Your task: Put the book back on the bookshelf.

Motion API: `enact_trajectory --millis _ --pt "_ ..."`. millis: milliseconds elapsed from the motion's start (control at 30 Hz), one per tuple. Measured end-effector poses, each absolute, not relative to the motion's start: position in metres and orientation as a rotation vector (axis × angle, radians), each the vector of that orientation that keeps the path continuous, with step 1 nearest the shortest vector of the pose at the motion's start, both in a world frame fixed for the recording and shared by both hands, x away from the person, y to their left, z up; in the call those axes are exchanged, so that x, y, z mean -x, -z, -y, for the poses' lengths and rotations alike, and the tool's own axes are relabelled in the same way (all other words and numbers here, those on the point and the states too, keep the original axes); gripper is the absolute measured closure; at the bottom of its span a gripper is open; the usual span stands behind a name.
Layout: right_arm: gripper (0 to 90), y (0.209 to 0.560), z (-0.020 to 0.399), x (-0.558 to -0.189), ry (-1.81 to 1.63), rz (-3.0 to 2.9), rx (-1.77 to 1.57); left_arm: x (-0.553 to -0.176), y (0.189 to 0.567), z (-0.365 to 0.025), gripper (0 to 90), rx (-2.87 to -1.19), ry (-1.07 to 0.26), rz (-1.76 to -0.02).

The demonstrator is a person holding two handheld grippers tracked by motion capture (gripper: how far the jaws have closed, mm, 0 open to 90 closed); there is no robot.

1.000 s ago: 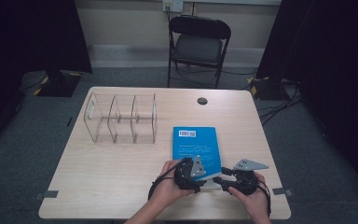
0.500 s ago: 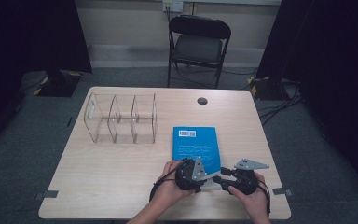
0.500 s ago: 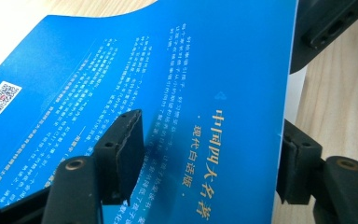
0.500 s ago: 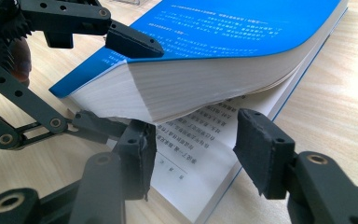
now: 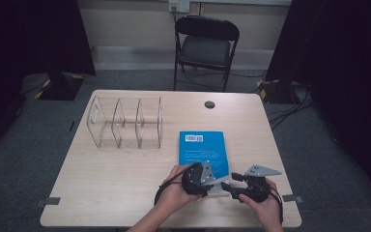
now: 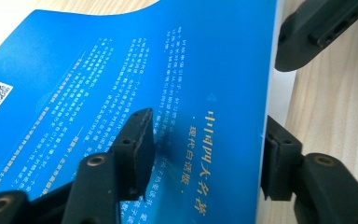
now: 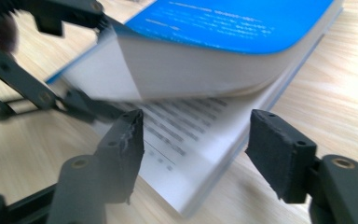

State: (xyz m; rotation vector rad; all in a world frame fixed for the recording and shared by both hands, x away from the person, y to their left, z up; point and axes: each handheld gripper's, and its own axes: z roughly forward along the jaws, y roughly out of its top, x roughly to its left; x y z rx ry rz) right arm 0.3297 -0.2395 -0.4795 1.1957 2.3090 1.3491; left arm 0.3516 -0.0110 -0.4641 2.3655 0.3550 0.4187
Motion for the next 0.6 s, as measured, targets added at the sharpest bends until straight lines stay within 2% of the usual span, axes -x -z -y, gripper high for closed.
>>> enact_trajectory --millis 333,600 --pt "31.5 0.487 0.257 -0.328 -1.291 -2.308 -1.195 -0.353 0.454 0.015 55.0 -2.430 -0.388 -0.386" --pt "30.3 0.488 0.260 -0.330 -1.298 -2.301 -1.207 -0.355 0.452 0.012 59.7 -2.413 -0.356 -0.425"
